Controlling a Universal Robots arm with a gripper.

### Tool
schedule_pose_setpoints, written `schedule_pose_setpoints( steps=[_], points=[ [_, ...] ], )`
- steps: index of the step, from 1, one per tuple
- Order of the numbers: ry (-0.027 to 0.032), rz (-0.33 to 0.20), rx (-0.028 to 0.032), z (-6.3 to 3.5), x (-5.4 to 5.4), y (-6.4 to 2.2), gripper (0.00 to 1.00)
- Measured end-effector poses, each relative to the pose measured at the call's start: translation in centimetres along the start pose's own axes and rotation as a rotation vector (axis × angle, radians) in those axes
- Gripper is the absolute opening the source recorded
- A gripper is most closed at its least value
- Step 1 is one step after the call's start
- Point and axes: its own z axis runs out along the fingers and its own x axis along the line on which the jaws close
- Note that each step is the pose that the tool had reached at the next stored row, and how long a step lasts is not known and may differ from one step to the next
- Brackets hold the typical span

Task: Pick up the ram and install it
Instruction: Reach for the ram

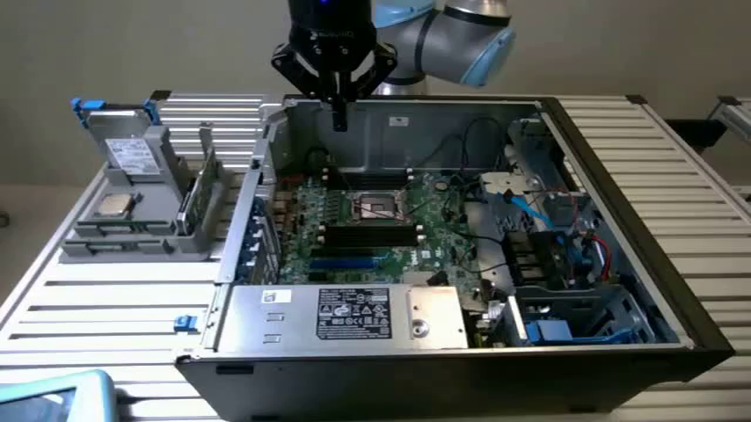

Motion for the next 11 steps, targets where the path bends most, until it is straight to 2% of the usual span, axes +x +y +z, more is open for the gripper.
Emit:
schedule_pose_setpoints(
  steps=[11],
  points=[
    [0.0, 0.0, 0.0001, 0.0, 0.0, 0.0, 0.11]
  ],
)
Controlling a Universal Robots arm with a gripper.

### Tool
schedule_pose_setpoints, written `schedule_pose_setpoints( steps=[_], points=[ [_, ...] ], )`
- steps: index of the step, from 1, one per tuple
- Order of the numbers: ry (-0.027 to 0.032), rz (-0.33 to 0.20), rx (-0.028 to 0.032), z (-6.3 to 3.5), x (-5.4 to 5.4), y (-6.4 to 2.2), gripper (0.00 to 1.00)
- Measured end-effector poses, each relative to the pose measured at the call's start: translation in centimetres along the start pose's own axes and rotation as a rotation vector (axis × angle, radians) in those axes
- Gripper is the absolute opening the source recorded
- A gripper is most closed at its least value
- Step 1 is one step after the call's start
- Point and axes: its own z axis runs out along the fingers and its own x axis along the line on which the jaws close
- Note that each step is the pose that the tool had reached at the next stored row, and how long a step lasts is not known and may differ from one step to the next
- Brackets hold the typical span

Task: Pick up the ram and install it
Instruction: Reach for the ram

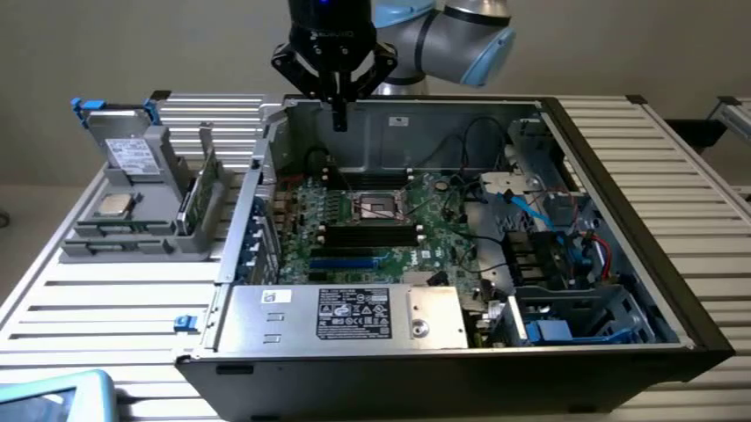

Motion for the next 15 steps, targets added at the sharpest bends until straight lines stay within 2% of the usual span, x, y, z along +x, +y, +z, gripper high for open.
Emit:
schedule_pose_setpoints(
  steps=[3, 6, 15],
  points=[
    [0.0, 0.0, 0.0, -0.01, 0.1, -0.01, 0.11],
    [0.0, 0.0, 0.0, -0.03, 0.7, -0.05, 0.11],
    [-0.0005, 0.0, 0.0, -0.14, 3.6, -0.23, 0.11]
  ],
)
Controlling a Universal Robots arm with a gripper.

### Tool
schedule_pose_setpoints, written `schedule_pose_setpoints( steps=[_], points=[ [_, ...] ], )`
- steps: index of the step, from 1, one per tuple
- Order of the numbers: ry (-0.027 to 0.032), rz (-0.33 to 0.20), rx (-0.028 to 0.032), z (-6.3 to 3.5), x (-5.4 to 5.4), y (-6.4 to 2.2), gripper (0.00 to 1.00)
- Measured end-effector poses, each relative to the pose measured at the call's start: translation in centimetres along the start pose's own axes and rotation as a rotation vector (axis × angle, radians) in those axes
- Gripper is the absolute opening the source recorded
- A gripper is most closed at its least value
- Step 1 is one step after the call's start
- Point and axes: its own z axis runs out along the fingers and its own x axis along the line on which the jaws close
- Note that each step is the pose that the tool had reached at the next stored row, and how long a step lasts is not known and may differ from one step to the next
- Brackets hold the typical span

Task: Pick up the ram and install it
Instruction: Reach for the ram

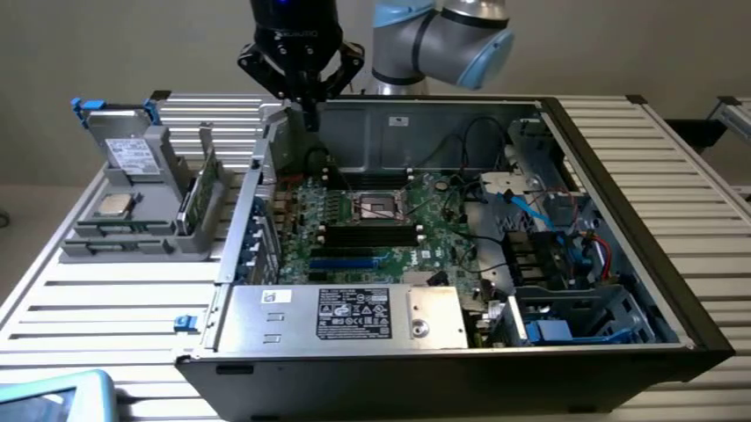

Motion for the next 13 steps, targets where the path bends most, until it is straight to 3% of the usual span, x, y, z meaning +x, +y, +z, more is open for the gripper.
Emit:
schedule_pose_setpoints(
  steps=[13],
  points=[
    [0.0, 0.0, 0.0, -0.23, 5.5, -0.36, 0.11]
  ],
)
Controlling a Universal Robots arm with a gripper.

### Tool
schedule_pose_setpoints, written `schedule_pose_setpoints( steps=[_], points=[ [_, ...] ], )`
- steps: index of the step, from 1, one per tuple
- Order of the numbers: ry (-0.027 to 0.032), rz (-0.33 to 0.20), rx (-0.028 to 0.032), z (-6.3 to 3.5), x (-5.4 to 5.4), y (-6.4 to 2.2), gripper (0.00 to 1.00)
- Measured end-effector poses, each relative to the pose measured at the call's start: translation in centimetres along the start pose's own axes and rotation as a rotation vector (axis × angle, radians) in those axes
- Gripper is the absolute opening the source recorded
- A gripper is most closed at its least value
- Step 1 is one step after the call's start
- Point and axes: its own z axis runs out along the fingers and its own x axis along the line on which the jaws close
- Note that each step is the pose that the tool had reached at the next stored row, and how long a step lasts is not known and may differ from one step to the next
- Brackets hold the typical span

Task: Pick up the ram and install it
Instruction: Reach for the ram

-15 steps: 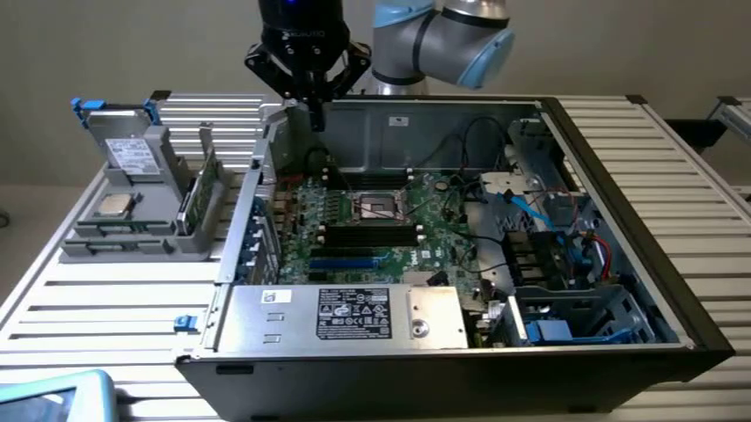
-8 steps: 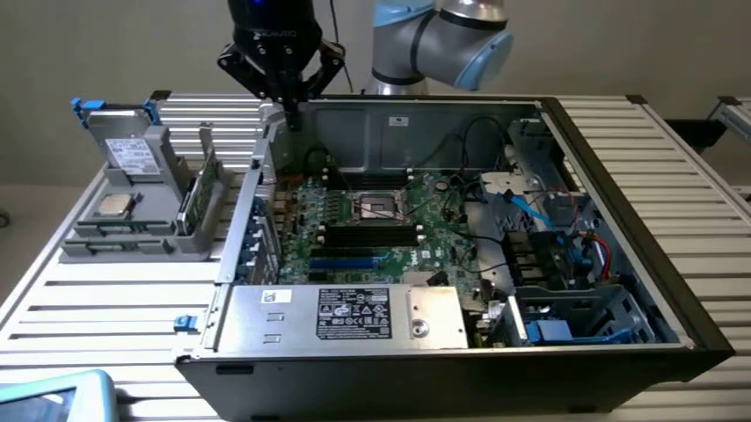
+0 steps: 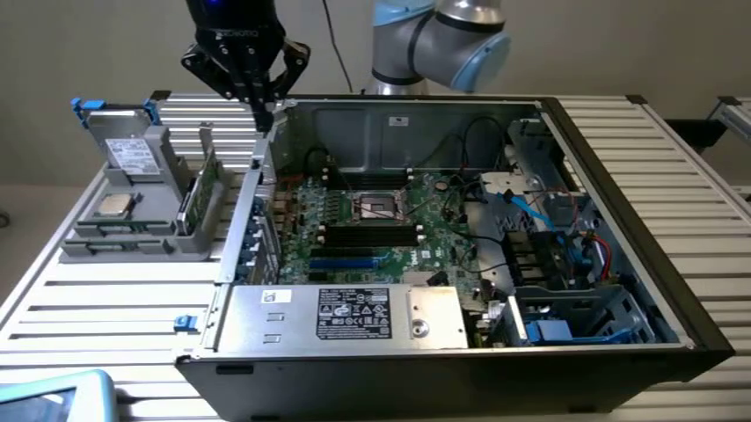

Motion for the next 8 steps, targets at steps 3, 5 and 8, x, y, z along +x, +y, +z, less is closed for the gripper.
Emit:
schedule_pose_setpoints(
  steps=[3, 5, 8],
  points=[
    [0.0, 0.0, 0.0, -0.05, 1.3, -0.08, 0.11],
    [0.0, 0.0, 0.0, -0.09, 2.3, -0.15, 0.11],
    [0.0, 0.0, 0.0, -0.15, 3.6, -0.23, 0.11]
  ],
)
